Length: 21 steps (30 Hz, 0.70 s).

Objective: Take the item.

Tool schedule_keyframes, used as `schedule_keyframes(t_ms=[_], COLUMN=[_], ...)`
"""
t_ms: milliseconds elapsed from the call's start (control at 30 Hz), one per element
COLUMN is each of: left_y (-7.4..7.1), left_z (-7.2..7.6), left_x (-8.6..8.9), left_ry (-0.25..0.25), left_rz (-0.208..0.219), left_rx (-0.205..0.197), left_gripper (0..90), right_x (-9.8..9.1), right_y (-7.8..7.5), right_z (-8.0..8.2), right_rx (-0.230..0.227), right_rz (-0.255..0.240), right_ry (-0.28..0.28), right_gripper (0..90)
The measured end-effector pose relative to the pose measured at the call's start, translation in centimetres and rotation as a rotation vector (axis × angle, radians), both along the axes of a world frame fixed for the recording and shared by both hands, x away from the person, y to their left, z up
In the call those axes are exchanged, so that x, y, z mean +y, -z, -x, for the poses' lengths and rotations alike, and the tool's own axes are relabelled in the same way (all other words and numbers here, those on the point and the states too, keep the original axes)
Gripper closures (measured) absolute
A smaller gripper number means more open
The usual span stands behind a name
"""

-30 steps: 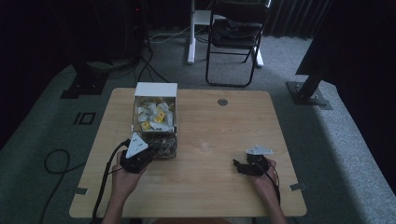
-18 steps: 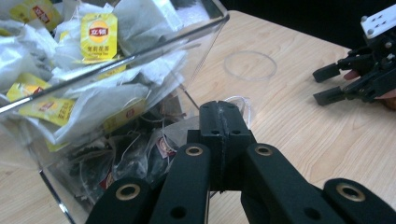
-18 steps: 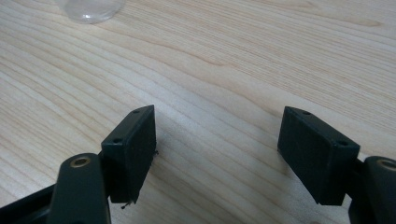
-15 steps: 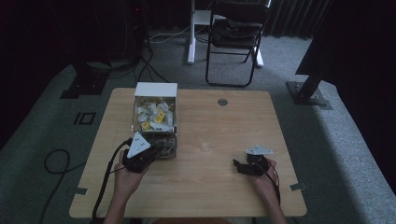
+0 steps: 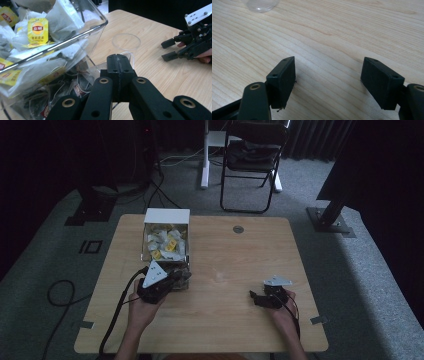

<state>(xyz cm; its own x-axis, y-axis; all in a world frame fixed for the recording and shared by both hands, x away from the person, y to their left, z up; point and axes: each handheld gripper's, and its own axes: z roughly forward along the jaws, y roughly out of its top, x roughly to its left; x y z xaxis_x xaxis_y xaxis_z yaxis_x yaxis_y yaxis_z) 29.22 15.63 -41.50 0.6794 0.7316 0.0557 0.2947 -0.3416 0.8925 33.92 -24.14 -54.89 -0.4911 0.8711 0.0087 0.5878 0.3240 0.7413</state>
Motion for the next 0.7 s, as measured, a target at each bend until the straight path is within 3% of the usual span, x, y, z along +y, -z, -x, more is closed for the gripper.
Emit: schedule_keyframes(t_ms=[700], left_y=[0.0], left_z=[-0.7], left_x=[-2.3], left_ry=[0.033], left_rz=[0.02], left_rx=[-0.003], left_gripper=[90.0], right_x=[0.0], right_y=[0.0], right_z=[-0.1], right_rx=[-0.001], right_rz=[0.001], right_ry=[-0.003], right_gripper=[27.5])
